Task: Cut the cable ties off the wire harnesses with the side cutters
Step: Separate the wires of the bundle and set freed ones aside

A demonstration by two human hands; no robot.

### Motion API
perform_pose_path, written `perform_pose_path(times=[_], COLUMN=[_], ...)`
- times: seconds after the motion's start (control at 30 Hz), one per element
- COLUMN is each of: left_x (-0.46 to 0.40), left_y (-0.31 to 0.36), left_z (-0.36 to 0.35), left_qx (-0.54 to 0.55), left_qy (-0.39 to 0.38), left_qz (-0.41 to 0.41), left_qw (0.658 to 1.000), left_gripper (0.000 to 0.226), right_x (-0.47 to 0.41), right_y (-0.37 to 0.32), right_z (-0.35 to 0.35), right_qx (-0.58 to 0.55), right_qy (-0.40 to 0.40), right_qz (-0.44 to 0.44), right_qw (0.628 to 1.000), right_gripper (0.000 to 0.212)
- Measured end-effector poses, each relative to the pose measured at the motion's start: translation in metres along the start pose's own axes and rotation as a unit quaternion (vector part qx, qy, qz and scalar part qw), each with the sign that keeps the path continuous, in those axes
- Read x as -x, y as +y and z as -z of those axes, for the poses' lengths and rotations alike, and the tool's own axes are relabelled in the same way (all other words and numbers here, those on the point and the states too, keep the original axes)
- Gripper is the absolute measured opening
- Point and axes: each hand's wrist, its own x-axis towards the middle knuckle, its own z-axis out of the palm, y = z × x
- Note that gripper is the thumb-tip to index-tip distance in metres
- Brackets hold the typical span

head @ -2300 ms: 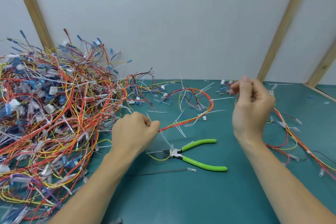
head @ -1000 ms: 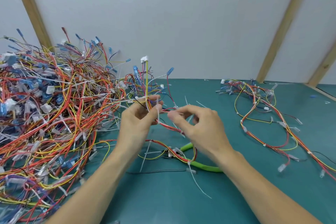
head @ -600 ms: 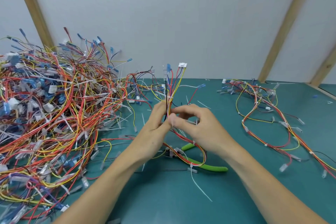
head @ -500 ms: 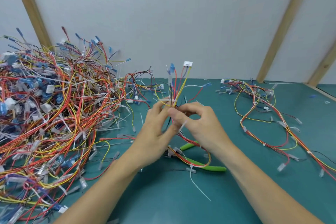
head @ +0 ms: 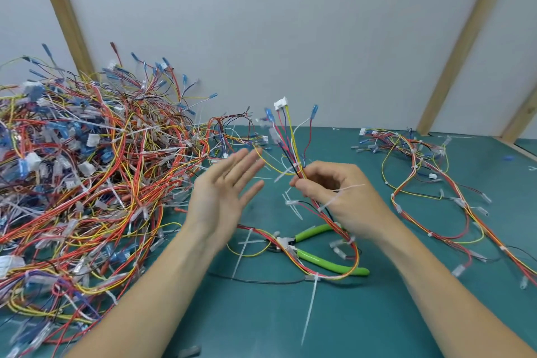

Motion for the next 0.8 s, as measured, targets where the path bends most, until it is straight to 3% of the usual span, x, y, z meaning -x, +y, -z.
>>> perform_pose_path(times=[0.1,0.2,0.27,0.4,0.57,0.67,0.8], left_x=[-0.004,-0.005,-0.005,-0.009,-0.008,-0.004,0.0], left_y=[0.009,0.004,-0.001,0.002,0.001,-0.001,-0.003], left_z=[0.005,0.004,0.002,0.004,0.004,0.0,-0.006], left_qx=[0.111,0.089,0.066,0.086,-0.046,-0.18,-0.183], left_qy=[0.013,0.063,0.056,0.069,0.088,0.081,0.073], left_qz=[0.056,0.137,0.169,0.099,-0.002,-0.121,-0.188], left_qw=[0.992,0.985,0.982,0.989,0.995,0.973,0.962], left_gripper=[0.054,0.058,0.054,0.026,0.019,0.019,0.015], right_x=[0.001,0.003,0.005,0.008,0.002,-0.004,-0.01], right_y=[-0.002,-0.004,-0.004,-0.002,0.009,0.016,0.022], right_z=[0.008,0.014,0.018,0.024,0.031,0.034,0.034], right_qx=[0.013,0.006,-0.022,-0.049,-0.091,-0.127,-0.122], right_qy=[-0.051,-0.096,-0.143,-0.221,-0.141,-0.02,0.118], right_qz=[-0.007,-0.011,-0.027,-0.059,-0.055,-0.053,-0.048], right_qw=[0.999,0.995,0.989,0.972,0.984,0.99,0.984], right_gripper=[0.017,0.02,0.016,0.013,0.015,0.007,0.011])
